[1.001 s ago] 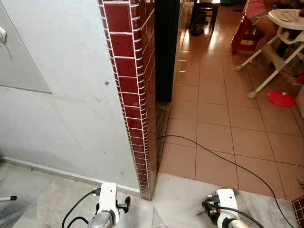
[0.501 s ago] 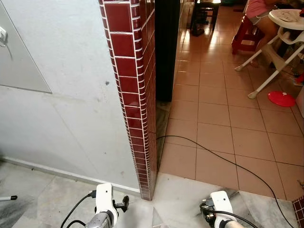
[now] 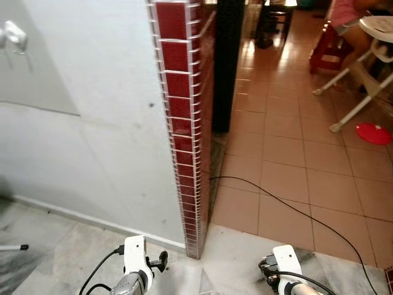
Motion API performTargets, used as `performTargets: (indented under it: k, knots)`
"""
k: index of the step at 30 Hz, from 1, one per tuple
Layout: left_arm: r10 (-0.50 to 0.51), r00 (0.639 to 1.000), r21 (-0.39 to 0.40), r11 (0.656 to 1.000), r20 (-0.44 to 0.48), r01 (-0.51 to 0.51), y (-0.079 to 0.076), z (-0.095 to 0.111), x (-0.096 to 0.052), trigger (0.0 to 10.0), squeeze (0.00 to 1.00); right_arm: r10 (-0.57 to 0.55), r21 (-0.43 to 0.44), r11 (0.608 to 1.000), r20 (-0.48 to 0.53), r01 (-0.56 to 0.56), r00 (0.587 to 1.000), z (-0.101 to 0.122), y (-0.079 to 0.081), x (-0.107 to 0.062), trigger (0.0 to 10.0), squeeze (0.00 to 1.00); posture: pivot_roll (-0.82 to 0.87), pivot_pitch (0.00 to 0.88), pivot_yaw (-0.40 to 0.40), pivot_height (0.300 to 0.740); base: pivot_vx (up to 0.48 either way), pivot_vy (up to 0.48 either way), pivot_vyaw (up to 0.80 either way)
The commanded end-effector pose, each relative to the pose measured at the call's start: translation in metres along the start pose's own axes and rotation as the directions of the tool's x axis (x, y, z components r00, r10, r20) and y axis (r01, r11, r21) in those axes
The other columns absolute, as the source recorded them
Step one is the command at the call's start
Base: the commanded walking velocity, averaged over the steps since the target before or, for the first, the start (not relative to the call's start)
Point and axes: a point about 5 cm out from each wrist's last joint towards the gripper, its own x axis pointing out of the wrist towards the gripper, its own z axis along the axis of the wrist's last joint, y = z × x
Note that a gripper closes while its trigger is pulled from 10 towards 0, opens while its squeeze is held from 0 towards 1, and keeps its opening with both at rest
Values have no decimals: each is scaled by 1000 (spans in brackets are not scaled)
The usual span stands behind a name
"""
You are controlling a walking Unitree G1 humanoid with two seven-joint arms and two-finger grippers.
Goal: Hang keys on a hook
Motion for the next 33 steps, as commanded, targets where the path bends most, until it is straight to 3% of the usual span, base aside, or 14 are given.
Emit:
performTargets:
  k: [1, 33]
  knots:
    - [1, 1000, -2, 1000, 1, -1, 1, 2, 0, 10000, 0, 3, -6, 1000, -10, -3, 1000, -2, 1, 0, 10000, 0, -42, 0, 4, 740, 0, 311, 0]
    - [-14, 1000, 5, 1000, -2, 14, -2, 3, 1, 10000, 0, 1, 4, 1000, -32, -1, 999, -9, 0, -3, 10000, 0, -52, 0, 6, 740, 0, 336, 0]
